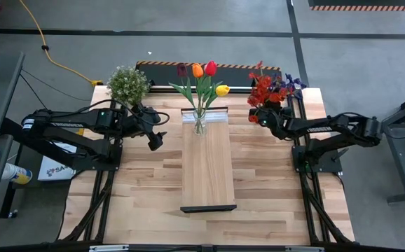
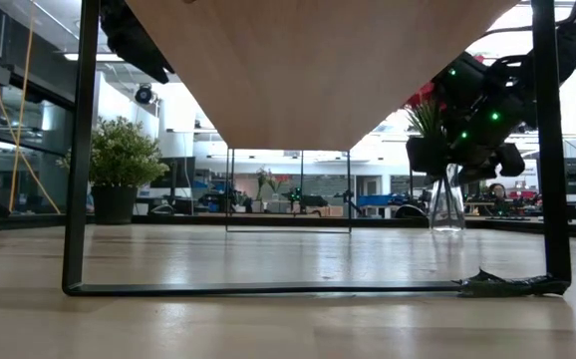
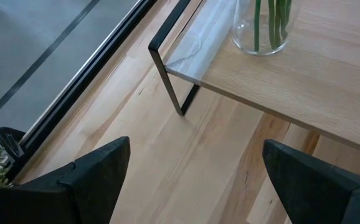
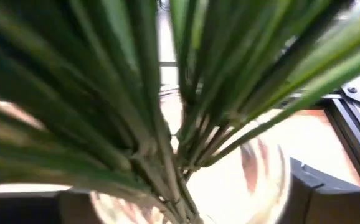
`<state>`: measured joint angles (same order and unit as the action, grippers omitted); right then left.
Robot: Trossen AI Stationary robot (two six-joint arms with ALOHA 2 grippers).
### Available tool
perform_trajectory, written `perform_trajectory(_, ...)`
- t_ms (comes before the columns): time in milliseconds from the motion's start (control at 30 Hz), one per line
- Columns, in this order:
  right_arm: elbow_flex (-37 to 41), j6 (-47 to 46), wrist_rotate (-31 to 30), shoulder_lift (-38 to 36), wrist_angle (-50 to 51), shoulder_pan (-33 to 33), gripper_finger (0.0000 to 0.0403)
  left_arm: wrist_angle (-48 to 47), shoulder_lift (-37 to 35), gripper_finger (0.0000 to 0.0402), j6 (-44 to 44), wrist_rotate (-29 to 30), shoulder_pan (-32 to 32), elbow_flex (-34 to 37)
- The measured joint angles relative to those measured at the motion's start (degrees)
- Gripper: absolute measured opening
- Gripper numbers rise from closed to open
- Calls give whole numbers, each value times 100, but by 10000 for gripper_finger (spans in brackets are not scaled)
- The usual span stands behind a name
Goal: Pick and place flowers into a vace then onto a shelf
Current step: Put the transparent vase with flowers on the shelf
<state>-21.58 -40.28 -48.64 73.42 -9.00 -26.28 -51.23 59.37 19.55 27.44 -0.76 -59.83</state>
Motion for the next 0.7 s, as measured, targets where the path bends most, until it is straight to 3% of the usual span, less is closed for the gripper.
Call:
perform_trajectory(233,0,470,14,13,-316,0,157,1,0,397,0,7,1,0)
perform_trajectory(700,0,536,-49,14,-593,0,157,5,0,397,0,13,1,0)
